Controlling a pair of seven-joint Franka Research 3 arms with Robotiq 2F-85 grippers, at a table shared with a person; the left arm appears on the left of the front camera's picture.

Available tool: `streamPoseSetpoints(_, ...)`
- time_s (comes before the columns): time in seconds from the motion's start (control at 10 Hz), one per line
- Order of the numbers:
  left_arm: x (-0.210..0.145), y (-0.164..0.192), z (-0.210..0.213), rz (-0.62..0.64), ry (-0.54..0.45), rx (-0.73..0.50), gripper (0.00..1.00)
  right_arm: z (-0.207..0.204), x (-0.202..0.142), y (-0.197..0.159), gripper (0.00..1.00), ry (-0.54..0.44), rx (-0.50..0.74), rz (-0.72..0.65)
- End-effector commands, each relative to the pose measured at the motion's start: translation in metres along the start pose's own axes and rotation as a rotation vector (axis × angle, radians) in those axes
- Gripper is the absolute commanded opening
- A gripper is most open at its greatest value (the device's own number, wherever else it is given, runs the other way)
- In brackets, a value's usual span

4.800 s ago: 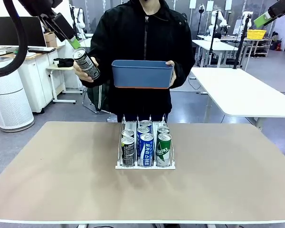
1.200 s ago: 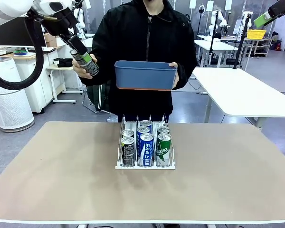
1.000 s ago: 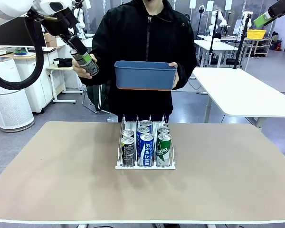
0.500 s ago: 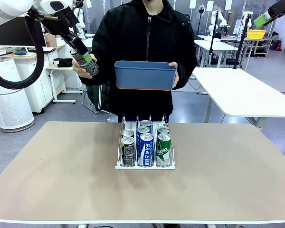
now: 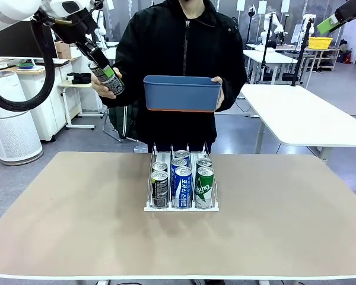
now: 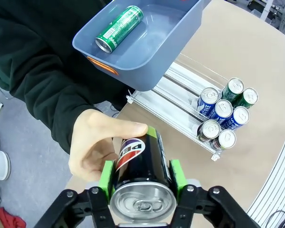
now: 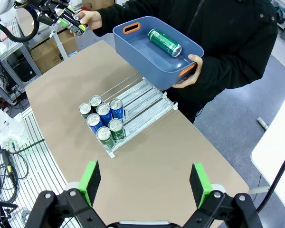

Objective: Fill the beverage cans into the dispenser.
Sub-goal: Pick up the Pepsi coke handed by the human, then place the picked Pepsi coke in the line of the Automatic Can Dispenser with the same cans.

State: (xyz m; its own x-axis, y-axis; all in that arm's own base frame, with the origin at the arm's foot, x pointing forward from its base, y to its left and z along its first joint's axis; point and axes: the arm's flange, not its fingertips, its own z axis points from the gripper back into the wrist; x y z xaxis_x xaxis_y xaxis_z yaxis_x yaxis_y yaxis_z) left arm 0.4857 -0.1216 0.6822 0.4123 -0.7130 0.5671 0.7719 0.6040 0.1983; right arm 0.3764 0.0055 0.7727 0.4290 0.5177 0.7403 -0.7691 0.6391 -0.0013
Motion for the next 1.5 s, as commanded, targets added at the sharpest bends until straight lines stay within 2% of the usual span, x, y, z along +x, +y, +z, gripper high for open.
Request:
streamPoseSetpoints(0.0, -0.0011, 0.0009, 0.001, 0.007, 0.014, 0.014, 0.0, -0.0012, -0.0009, 0.0004, 1.0, 0.001, 0.004, -0.001)
streamPoseSetpoints(0.2, -0.001, 0.0002, 0.0007, 0.003, 0.027, 0.008, 0.0, -0.0012, -0.0009, 0.0004, 1.0, 0.001, 0.004, -0.001)
streamPoseSetpoints(0.3, -0.0006, -0.0001, 0.0004, 0.006, 0.028, -0.003, 0.38, -0.0012, -0.0009, 0.0004, 1.0, 0.001, 0.004, -0.001)
streamPoseSetpoints(1.4, -0.0003, -0.0005, -0.0005, -0.003, 0.006, -0.001, 0.38, -0.0012, -0.0009, 0.0004, 1.0, 0.001, 0.004, -0.001)
